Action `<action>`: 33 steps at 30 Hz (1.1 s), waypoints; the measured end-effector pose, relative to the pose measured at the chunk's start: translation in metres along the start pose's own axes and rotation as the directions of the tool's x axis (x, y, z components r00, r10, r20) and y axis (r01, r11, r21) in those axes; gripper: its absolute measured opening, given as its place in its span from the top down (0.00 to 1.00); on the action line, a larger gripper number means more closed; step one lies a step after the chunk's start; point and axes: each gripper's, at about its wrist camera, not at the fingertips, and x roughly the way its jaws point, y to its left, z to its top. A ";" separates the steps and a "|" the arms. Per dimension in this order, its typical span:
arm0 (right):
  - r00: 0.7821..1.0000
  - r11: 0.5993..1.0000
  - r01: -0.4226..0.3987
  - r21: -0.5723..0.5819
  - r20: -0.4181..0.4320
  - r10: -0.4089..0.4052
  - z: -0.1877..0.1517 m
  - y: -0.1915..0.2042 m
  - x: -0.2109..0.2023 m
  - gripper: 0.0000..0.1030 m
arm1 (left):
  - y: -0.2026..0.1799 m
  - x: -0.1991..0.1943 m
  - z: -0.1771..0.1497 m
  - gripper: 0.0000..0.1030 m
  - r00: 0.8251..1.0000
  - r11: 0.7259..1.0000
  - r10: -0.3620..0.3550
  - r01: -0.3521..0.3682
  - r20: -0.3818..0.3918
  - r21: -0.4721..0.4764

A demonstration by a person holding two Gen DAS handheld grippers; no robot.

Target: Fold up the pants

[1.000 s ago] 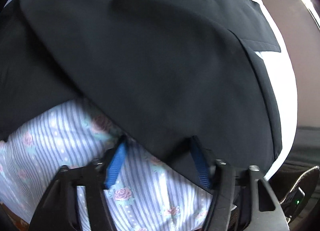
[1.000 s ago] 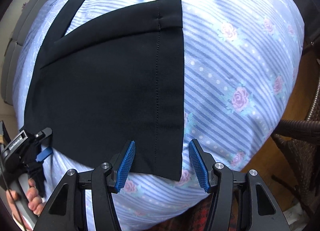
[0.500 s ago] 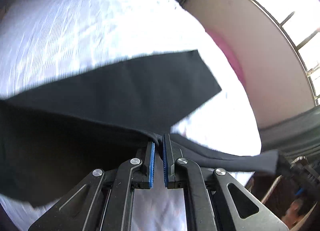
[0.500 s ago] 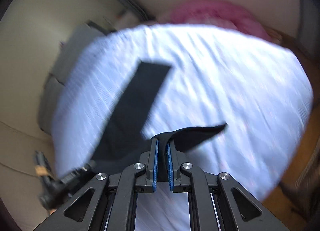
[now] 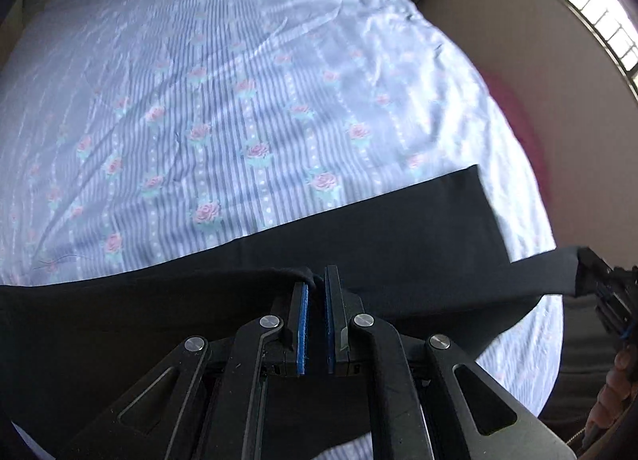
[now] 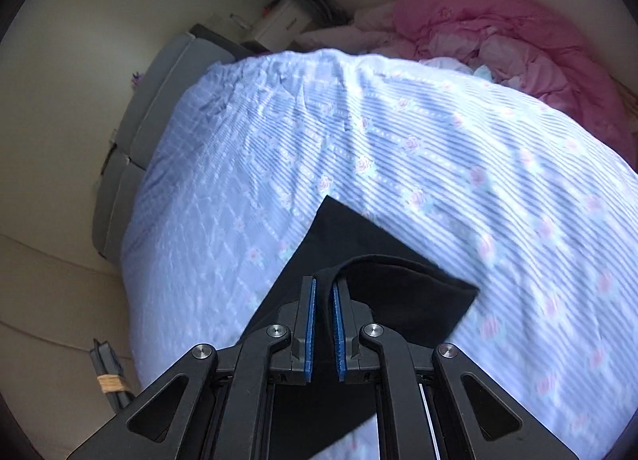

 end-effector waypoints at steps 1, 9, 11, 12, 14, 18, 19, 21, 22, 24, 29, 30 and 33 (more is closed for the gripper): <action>1.000 1.000 0.013 -0.020 -0.016 -0.013 0.009 0.000 0.018 0.91 | 0.000 0.010 0.003 0.92 1.000 1.000 0.015 -0.015 -0.016 0.000; 0.993 0.984 0.105 -0.143 -0.035 -0.111 0.034 0.009 0.073 0.88 | -0.001 0.044 0.022 0.92 0.990 0.993 0.114 -0.116 -0.089 -0.020; 0.988 0.972 0.153 -0.176 0.000 -0.155 0.044 0.015 0.070 0.64 | 0.002 0.044 0.029 0.88 0.989 0.991 0.106 -0.113 -0.106 -0.067; 0.986 0.968 0.165 -0.188 0.016 -0.165 0.049 0.018 0.065 0.58 | 0.001 0.041 0.031 0.84 0.990 0.991 0.100 -0.107 -0.098 -0.077; 0.983 0.959 0.182 -0.218 0.063 -0.172 0.053 0.024 0.048 0.55 | -0.006 0.022 0.036 0.66 0.997 0.995 0.075 -0.075 -0.007 -0.065; 0.980 0.936 0.195 -0.292 0.089 -0.177 0.045 0.038 0.016 0.55 | -0.026 -0.020 0.042 0.45 0.990 0.997 0.079 -0.081 0.120 0.012; 0.980 0.929 0.195 -0.315 0.095 -0.174 0.040 0.042 0.008 0.55 | -0.031 -0.032 0.038 0.45 0.989 0.997 0.067 -0.072 0.134 0.031; 0.983 0.913 0.181 -0.366 0.096 -0.156 0.025 0.051 -0.011 0.53 | -0.035 -0.053 0.026 0.45 0.984 0.996 0.056 -0.067 0.170 0.057; 0.985 0.902 0.172 -0.396 0.098 -0.145 0.015 0.057 -0.023 0.51 | -0.036 -0.068 0.014 0.45 0.980 0.996 0.051 -0.064 0.191 0.063; 0.988 0.884 0.150 -0.442 0.097 -0.119 -0.002 0.069 -0.040 0.49 | -0.038 -0.096 -0.010 0.44 0.977 0.997 0.039 -0.052 0.210 0.059; 0.999 0.814 0.032 -0.580 0.031 -0.018 -0.070 0.108 -0.083 0.45 | -0.013 -0.167 -0.078 0.37 0.964 1.000 0.029 -0.031 0.264 0.002; 1.000 0.798 0.010 -0.603 0.011 -0.004 -0.083 0.115 -0.089 0.45 | -0.005 -0.176 -0.090 0.37 0.962 0.999 0.035 -0.035 0.271 -0.007; 0.998 0.746 -0.053 -0.664 -0.045 0.031 -0.133 0.137 -0.108 0.45 | 0.028 -0.213 -0.134 0.37 0.948 0.995 0.104 -0.097 0.302 -0.035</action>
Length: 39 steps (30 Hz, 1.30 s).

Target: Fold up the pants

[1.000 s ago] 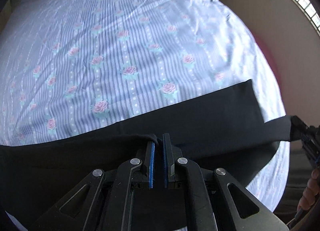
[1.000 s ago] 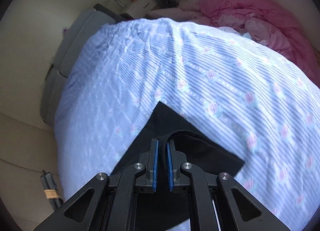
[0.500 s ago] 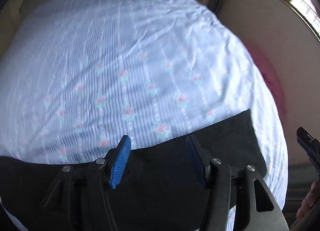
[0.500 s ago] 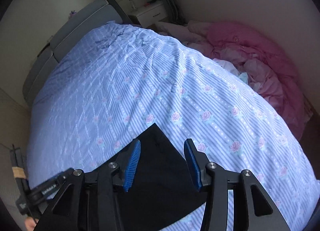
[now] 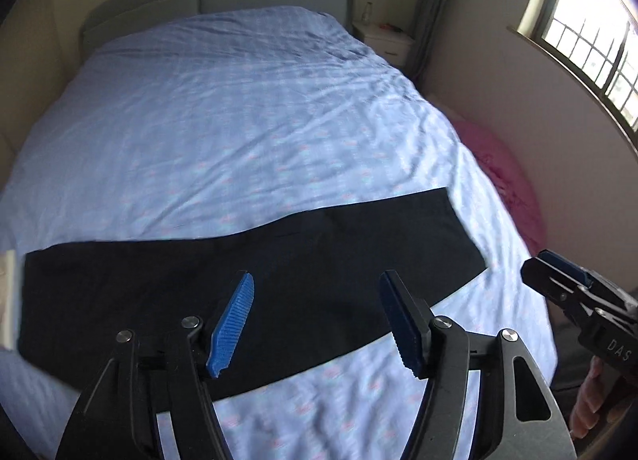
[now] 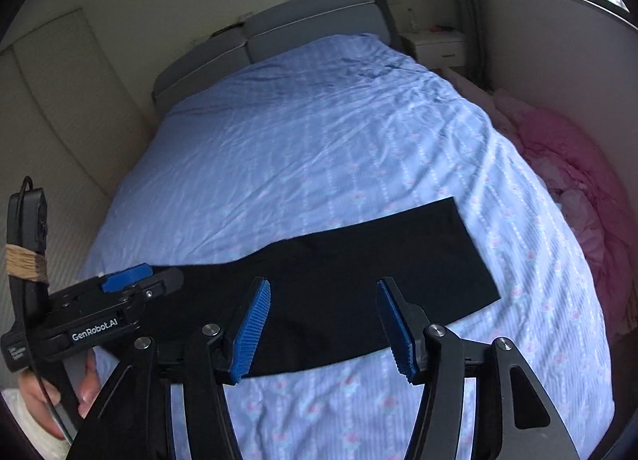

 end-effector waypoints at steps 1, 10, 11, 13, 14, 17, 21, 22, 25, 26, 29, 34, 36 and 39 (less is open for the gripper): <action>1.000 1.000 -0.015 -0.016 -0.005 0.015 -0.006 0.014 -0.003 0.45 | 0.015 -0.013 -0.009 0.37 1.000 1.000 0.016 -0.015 0.011 -0.013; 0.985 0.968 -0.169 -0.188 -0.066 0.159 -0.072 0.181 -0.019 0.45 | 0.179 -0.131 -0.106 0.31 0.986 0.971 0.145 -0.127 0.080 -0.201; 0.984 0.967 -0.173 -0.190 -0.068 0.162 -0.079 0.196 -0.018 0.45 | 0.196 -0.138 -0.115 0.30 0.985 0.968 0.151 -0.132 0.078 -0.214; 0.983 0.968 -0.180 -0.177 -0.076 0.169 -0.093 0.227 -0.014 0.45 | 0.238 -0.153 -0.137 0.29 0.987 0.961 0.147 -0.126 0.068 -0.244; 0.984 0.972 -0.169 -0.164 -0.080 0.158 -0.105 0.247 -0.009 0.45 | 0.264 -0.160 -0.148 0.29 0.988 0.960 0.147 -0.129 0.053 -0.249; 0.986 0.987 -0.129 -0.096 -0.123 0.117 -0.134 0.295 0.004 0.45 | 0.330 -0.169 -0.174 0.29 0.987 0.953 0.160 -0.154 0.002 -0.261; 0.978 0.993 -0.099 -0.067 -0.191 0.084 -0.169 0.349 0.028 0.45 | 0.405 -0.169 -0.202 0.29 0.984 0.944 0.173 -0.179 -0.045 -0.276; 0.978 0.994 -0.087 -0.063 -0.194 0.073 -0.177 0.359 0.035 0.45 | 0.422 -0.165 -0.209 0.29 0.984 0.944 0.167 -0.176 -0.058 -0.280; 0.973 0.998 -0.044 -0.055 -0.228 0.030 -0.194 0.375 0.065 0.45 | 0.461 -0.142 -0.225 0.29 0.980 0.933 0.165 -0.192 -0.112 -0.306; 0.966 0.999 -0.022 -0.049 -0.259 0.008 -0.202 0.378 0.080 0.45 | 0.472 -0.131 -0.230 0.29 0.978 0.926 0.162 -0.196 -0.130 -0.321; 0.946 0.999 -0.002 -0.047 -0.325 -0.014 -0.217 0.381 0.115 0.45 | 0.494 -0.103 -0.242 0.29 0.974 0.908 0.143 -0.199 -0.173 -0.368; 0.914 0.998 -0.011 -0.054 -0.406 -0.012 -0.238 0.373 0.171 0.46 | 0.500 -0.052 -0.250 0.29 0.972 0.876 0.080 -0.175 -0.222 -0.449; 0.903 0.998 -0.017 -0.067 -0.430 -0.013 -0.242 0.372 0.193 0.47 | 0.498 -0.037 -0.254 0.29 0.969 0.868 0.060 -0.169 -0.239 -0.466; 0.892 0.994 -0.031 -0.106 -0.452 -0.020 -0.243 0.371 0.219 0.53 | 0.492 -0.021 -0.257 0.29 0.963 0.863 0.038 -0.167 -0.267 -0.477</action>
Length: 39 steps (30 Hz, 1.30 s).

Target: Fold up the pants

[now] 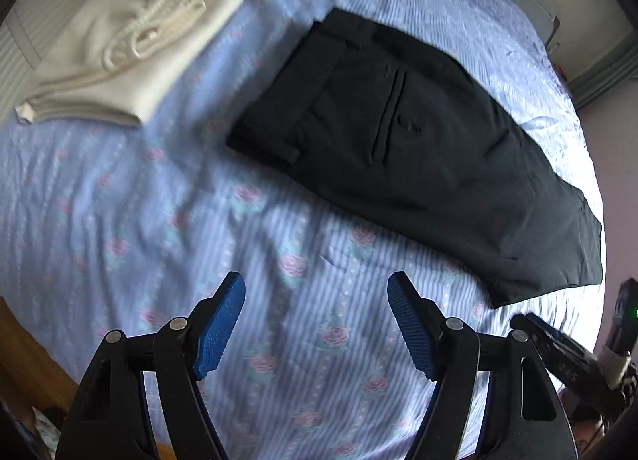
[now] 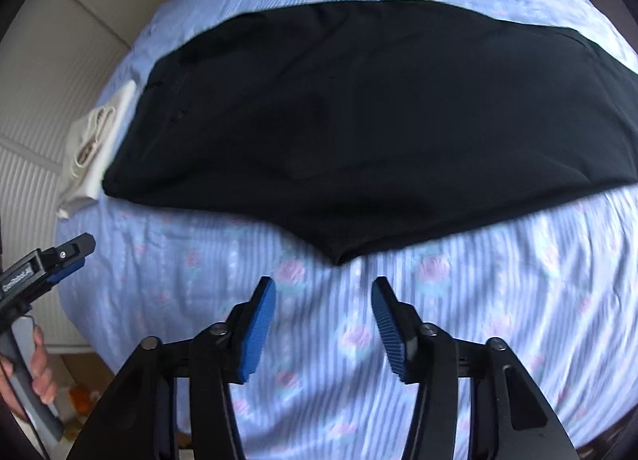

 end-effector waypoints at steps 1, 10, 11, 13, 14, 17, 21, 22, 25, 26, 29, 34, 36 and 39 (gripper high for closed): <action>1.000 1.000 -0.002 -0.009 -0.005 0.002 0.004 -0.002 0.007 0.53 | -0.002 0.004 0.000 0.29 1.000 1.000 0.001 -0.001 -0.007 0.000; 0.997 0.998 -0.054 0.015 -0.048 0.055 0.028 -0.011 0.038 0.62 | -0.014 0.005 0.008 0.29 0.999 0.999 0.032 -0.032 -0.007 -0.014; 0.996 0.998 -0.057 0.036 -0.069 0.060 0.027 -0.016 0.045 0.62 | -0.015 0.004 0.009 0.29 0.999 0.999 0.035 -0.035 -0.006 -0.011; 0.994 0.993 -0.084 0.077 -0.058 0.089 0.025 -0.021 0.045 0.62 | -0.017 0.003 0.011 0.29 0.999 0.999 0.037 -0.037 -0.005 -0.006; 0.994 0.993 -0.087 0.074 -0.054 0.091 0.024 -0.022 0.044 0.62 | -0.018 0.003 0.012 0.29 0.999 0.999 0.037 -0.037 -0.004 -0.004; 0.993 0.990 -0.100 0.094 -0.049 0.105 0.022 -0.024 0.043 0.62 | -0.022 0.003 0.013 0.29 0.999 0.999 0.033 -0.033 -0.012 0.004; 0.991 0.988 -0.119 0.097 -0.054 0.125 0.019 -0.026 0.045 0.62 | -0.029 0.004 0.015 0.29 0.999 1.000 0.027 -0.026 -0.019 0.016; 0.991 0.988 -0.119 0.095 -0.054 0.124 0.020 -0.026 0.046 0.62 | -0.031 0.003 0.016 0.29 0.999 0.999 0.028 -0.028 -0.017 0.021; 0.993 0.993 -0.102 0.064 -0.057 0.106 0.026 -0.021 0.051 0.66 | -0.033 0.003 0.016 0.29 0.999 0.999 0.031 -0.031 -0.012 0.031; 0.995 0.995 -0.088 0.052 -0.047 0.091 0.026 -0.018 0.050 0.82 | -0.033 0.002 0.016 0.29 0.999 0.999 0.031 -0.031 -0.012 0.032; 0.995 0.994 -0.094 0.052 -0.023 0.095 0.020 -0.014 0.032 0.88 | -0.032 -0.002 0.015 0.30 1.000 0.999 0.025 -0.024 -0.011 0.022; 0.996 0.997 -0.080 0.022 -0.031 0.081 0.001 -0.005 0.022 0.90 | -0.024 -0.005 0.011 0.31 0.999 0.999 0.046 -0.046 -0.012 0.007; 0.992 0.992 -0.091 0.088 -0.079 0.098 0.002 -0.014 0.039 0.90 | -0.021 -0.005 0.012 0.31 0.998 0.999 0.052 -0.052 -0.020 -0.001; 0.989 0.995 -0.031 0.097 -0.141 0.044 0.000 -0.012 0.041 0.88 | -0.014 -0.010 0.014 0.31 0.998 0.999 0.053 -0.052 -0.017 0.009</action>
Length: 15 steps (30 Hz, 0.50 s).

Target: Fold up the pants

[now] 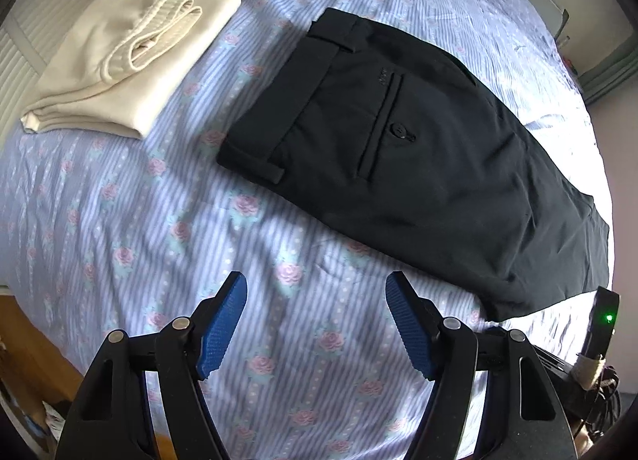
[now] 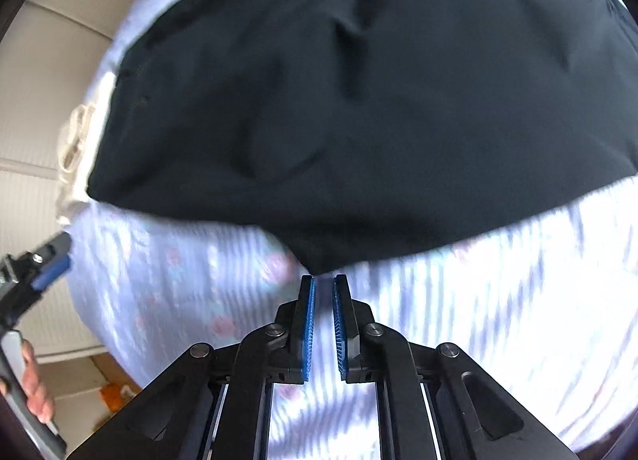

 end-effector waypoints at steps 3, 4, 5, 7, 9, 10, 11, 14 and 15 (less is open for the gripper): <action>0.999 0.999 0.049 -0.014 -0.002 -0.049 -0.011 0.009 -0.022 0.71 | 0.009 -0.009 0.011 0.31 0.999 0.999 -0.015 0.014 0.032 0.030; 0.998 0.998 0.052 -0.029 0.025 -0.051 -0.013 0.018 -0.037 0.67 | 0.013 -0.013 0.016 0.30 0.998 0.999 -0.024 0.022 0.053 0.043; 0.997 0.997 0.058 -0.043 0.046 -0.056 -0.012 0.024 -0.046 0.62 | 0.018 -0.018 0.026 0.30 0.996 0.997 -0.042 0.036 0.079 0.069; 0.992 0.995 0.075 -0.072 0.103 -0.068 -0.001 0.042 -0.064 0.54 | 0.024 -0.019 0.046 0.30 0.991 0.990 -0.084 0.071 0.105 0.124; 0.986 0.993 0.081 -0.087 0.155 -0.067 0.019 0.059 -0.072 0.53 | 0.030 -0.014 0.076 0.31 0.985 0.977 -0.129 0.105 0.117 0.188; 0.982 0.993 0.078 -0.093 0.176 -0.061 0.032 0.067 -0.073 0.53 | 0.032 -0.010 0.092 0.32 0.980 0.969 -0.156 0.128 0.121 0.213; 0.979 0.992 0.075 -0.098 0.194 -0.055 0.045 0.074 -0.072 0.53 | 0.035 -0.003 0.114 0.32 0.973 0.958 -0.198 0.166 0.119 0.232; 0.969 0.994 0.069 -0.089 0.244 -0.045 0.083 0.097 -0.067 0.53 | 0.036 0.017 0.166 0.43 0.954 0.927 -0.286 0.251 0.093 0.277; 0.966 0.995 0.059 -0.081 0.257 -0.036 0.095 0.105 -0.065 0.53 | 0.034 0.022 0.177 0.47 0.951 0.922 -0.295 0.259 0.088 0.289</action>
